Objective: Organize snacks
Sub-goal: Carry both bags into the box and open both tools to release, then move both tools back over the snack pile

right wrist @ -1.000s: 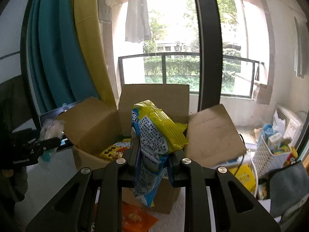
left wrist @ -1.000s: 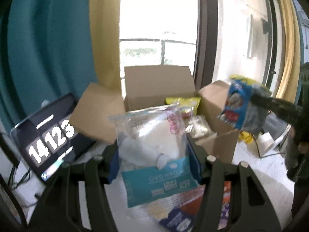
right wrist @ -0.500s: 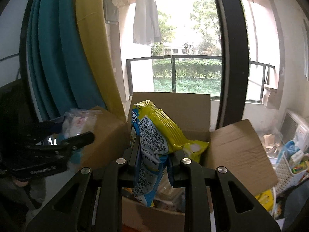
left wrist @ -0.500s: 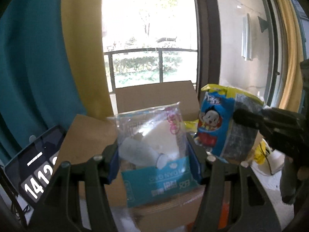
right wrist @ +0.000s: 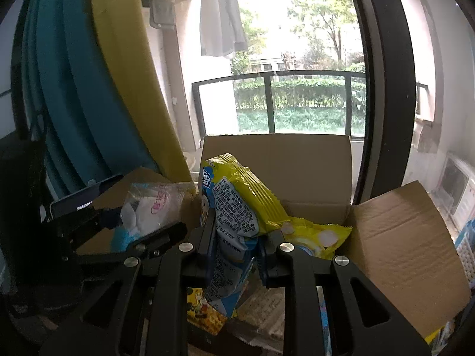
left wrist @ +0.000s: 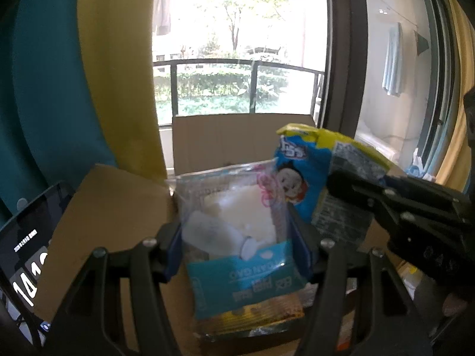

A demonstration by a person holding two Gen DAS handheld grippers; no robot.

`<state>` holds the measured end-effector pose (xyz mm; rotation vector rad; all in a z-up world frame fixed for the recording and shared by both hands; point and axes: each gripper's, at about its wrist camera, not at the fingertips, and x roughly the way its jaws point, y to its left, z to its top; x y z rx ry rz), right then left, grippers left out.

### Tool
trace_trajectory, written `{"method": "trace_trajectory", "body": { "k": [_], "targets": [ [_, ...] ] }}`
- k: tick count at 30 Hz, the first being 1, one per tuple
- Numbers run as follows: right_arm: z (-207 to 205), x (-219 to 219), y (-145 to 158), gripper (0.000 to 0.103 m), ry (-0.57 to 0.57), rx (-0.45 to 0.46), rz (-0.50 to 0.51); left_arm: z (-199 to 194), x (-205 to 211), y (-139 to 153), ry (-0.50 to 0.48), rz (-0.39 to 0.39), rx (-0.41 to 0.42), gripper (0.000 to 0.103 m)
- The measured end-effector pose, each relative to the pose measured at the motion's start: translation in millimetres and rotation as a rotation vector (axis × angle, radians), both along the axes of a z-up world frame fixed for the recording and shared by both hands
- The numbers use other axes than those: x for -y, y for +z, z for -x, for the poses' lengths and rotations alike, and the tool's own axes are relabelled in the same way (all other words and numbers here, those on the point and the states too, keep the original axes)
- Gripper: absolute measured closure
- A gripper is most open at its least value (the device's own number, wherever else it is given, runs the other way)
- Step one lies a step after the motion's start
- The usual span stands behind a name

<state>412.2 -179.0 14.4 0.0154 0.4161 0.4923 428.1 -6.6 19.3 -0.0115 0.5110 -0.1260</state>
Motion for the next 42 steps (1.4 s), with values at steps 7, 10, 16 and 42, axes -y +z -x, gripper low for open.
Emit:
{"method": "trace_trajectory", "body": {
  "k": [7, 10, 16, 42],
  "targets": [
    [-25.2, -1.7, 2.4, 0.077, 0.004, -0.045, -0.047, -4.4, -4.7, -3.0, 0.017, 0.023, -0.023, 0.029],
    [-33.5, 0.9, 1.0, 0.044, -0.022, -0.059, -0.049, -1.0, -7.5, 1.4, 0.019, 0.037, -0.015, 0.015],
    [-13.7, 17.1, 5.8, 0.041, -0.049, -0.051, -0.066, 20.5, -8.6, 12.5, 0.026, 0.045, 0.006, 0.012],
    [131.2, 90.7, -53.2, 0.041, -0.084, -0.181, -0.028, 140.9, 9.7, -13.9, 0.01, 0.089, -0.076, 0.012]
  ]
}}
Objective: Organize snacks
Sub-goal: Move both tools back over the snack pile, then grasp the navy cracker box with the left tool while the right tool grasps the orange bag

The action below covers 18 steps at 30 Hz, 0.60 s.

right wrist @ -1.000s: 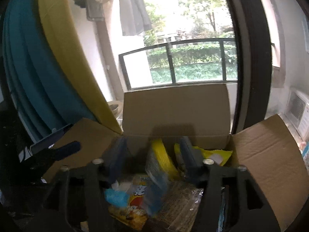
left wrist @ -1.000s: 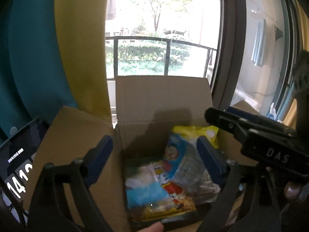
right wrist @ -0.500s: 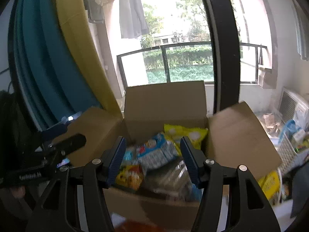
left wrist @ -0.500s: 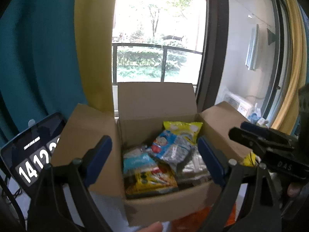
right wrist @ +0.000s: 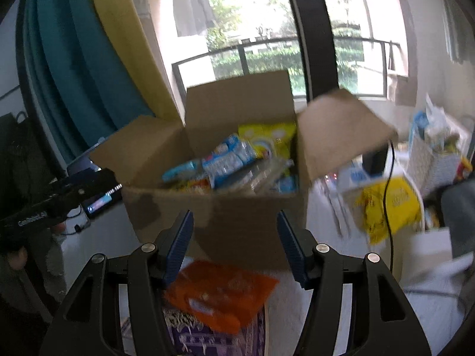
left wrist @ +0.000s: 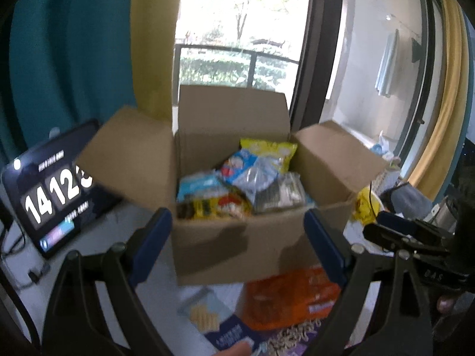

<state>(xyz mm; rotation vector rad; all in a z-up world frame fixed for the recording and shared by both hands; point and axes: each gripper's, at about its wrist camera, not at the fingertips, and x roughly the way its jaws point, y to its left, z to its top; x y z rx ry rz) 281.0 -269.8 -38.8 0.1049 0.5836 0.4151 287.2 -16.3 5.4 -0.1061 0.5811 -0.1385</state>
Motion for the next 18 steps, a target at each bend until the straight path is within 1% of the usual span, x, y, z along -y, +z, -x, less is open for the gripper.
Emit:
{"method": "trace_trajectory", "body": {
  "k": [2, 4, 6, 8, 12, 16, 18],
  "targets": [
    [0.6, 4.8, -13.3, 0.041, -0.005, -0.031, -0.01, 5.6, -0.2, -12.0, 0.011, 0.002, -0.025, 0.012],
    [1.1, 8.2, -24.0, 0.04, -0.011, -0.057, -0.023, 9.5, -0.3, -30.1, 0.022, 0.004, -0.069, 0.012],
    [1.3, 11.7, -35.3, 0.032, -0.014, -0.084, -0.035, 10.0, -0.1, -46.1, 0.032, -0.005, -0.111, 0.012],
    [-0.7, 13.6, -46.1, 0.029, -0.012, -0.113, -0.05, 10.6, 0.9, -63.9, 0.037, -0.015, -0.156, 0.012],
    [-6.3, 11.6, -65.6, 0.024, 0.024, -0.18, -0.086, 9.4, 5.5, -101.7, 0.041, -0.035, -0.253, 0.012],
    [-12.5, 2.0, -81.6, 0.024, 0.07, -0.234, -0.104, 10.3, 8.7, -129.8, 0.049, -0.054, -0.331, 0.012],
    [-14.1, -4.0, -85.1, 0.024, 0.104, -0.252, -0.11, 12.7, 10.0, -142.0, 0.056, -0.084, -0.357, 0.012]
  ]
}}
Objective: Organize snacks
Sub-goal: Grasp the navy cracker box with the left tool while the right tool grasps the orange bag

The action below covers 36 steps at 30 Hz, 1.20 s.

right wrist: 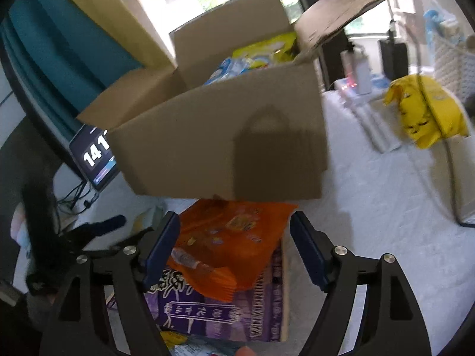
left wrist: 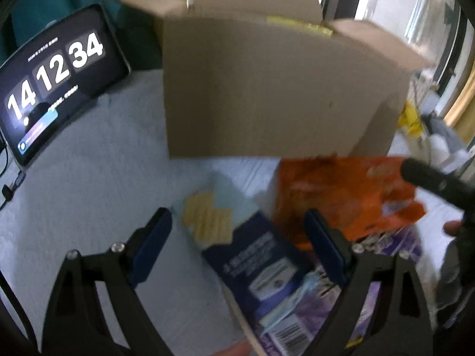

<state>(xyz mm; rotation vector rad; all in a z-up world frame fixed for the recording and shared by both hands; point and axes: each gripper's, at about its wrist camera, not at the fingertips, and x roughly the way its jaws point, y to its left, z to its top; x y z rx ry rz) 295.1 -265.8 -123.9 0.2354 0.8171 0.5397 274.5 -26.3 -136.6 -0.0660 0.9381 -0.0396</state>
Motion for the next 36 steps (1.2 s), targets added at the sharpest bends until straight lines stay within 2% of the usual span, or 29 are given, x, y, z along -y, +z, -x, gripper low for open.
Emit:
{"method": "trace_trajectory", "body": {
  "k": [4, 7, 10, 11, 12, 13, 15, 18, 22, 27, 36],
  "targets": [
    [-5.2, -9.8, -5.5, 0.024, 0.032, -0.026, 0.028, 2.8, 3.4, -20.1, -0.023, -0.029, -0.058, 0.011],
    [-3.5, -13.8, -7.7, 0.026, 0.042, -0.028, 0.045, 7.1, 7.5, -22.4, -0.037, -0.062, -0.035, 0.011],
    [-1.2, -20.9, -8.4, 0.044, 0.053, -0.035, 0.094, 8.5, 7.6, -23.1, -0.056, -0.061, -0.03, 0.012],
    [-0.5, -21.0, -8.2, 0.058, 0.051, -0.033, 0.102, 8.4, 7.2, -23.4, -0.062, -0.061, -0.026, 0.012],
    [0.2, -22.9, -8.4, 0.074, 0.049, -0.027, 0.115, 9.1, 6.7, -23.4, -0.07, -0.059, -0.022, 0.017],
    [1.8, -23.7, -7.1, 0.077, 0.046, -0.019, 0.126, 6.9, 5.7, -22.3, -0.075, -0.064, -0.016, 0.023],
    [6.4, -26.2, -3.7, 0.088, 0.062, -0.001, 0.131, 7.8, 4.3, -19.6, -0.085, -0.071, -0.01, 0.041],
    [19.1, -35.9, 3.1, 0.092, 0.1, 0.05, 0.18, 12.9, -1.7, -17.8, -0.09, -0.058, -0.006, 0.048],
    [35.8, -43.4, 14.8, 0.095, 0.13, 0.112, 0.226, 26.1, -11.0, -12.1, -0.09, -0.04, 0.007, 0.05],
    [65.2, -47.9, 39.8, 0.096, 0.145, 0.23, 0.277, 37.9, -24.9, 4.7, -0.081, -0.034, 0.053, 0.052],
    [89.2, -34.6, 105.1, 0.098, 0.122, 0.389, 0.227, 55.7, -39.8, 54.1, -0.068, -0.033, 0.179, 0.052]
  ]
}}
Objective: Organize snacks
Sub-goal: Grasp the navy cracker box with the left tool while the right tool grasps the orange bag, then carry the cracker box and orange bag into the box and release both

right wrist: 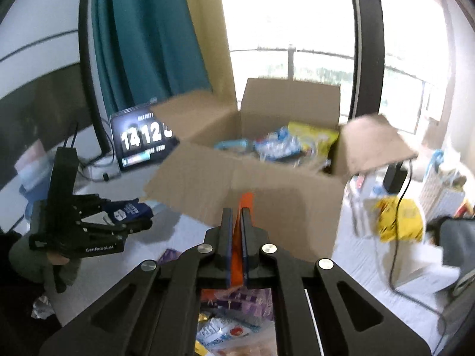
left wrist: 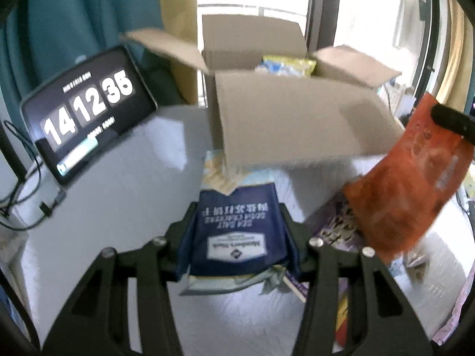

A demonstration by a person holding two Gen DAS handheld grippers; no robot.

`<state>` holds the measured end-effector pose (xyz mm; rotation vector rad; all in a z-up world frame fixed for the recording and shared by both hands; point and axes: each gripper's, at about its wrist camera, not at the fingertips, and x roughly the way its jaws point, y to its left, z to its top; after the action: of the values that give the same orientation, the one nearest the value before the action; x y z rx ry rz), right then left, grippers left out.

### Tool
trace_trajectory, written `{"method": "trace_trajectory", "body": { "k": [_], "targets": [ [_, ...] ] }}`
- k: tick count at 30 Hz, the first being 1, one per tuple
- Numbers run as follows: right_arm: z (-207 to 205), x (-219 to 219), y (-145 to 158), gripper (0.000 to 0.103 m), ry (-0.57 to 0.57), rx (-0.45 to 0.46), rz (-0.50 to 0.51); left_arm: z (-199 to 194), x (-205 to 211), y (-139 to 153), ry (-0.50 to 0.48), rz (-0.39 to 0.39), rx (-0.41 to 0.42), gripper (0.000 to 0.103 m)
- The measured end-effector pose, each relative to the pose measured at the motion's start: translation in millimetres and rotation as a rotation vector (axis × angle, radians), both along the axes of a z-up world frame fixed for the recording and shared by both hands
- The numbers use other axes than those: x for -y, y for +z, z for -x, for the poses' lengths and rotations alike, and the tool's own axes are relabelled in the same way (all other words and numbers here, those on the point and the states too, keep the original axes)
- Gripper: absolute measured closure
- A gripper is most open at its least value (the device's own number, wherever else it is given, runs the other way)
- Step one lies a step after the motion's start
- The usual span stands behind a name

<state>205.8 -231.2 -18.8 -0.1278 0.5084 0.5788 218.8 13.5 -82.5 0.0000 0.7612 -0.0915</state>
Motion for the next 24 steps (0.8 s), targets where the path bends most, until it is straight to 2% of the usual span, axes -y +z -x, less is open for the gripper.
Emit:
{"method": "trace_trajectory", "body": {
  "k": [8, 15, 24],
  "targets": [
    [-1.5, 6.7, 28.8, 0.099, -0.021, 0.072, -0.007, 1.2, 1.3, 24.6, -0.019, -0.001, 0.055, 0.052],
    [0.4, 15.9, 30.0, 0.099, -0.033, 0.066, -0.026, 7.9, 2.8, 25.8, -0.029, -0.01, 0.052, 0.052],
    [24.4, 7.4, 53.9, 0.099, -0.001, 0.13, -0.013, 27.0, -18.3, 19.1, 0.019, -0.003, 0.037, 0.052]
  ]
}}
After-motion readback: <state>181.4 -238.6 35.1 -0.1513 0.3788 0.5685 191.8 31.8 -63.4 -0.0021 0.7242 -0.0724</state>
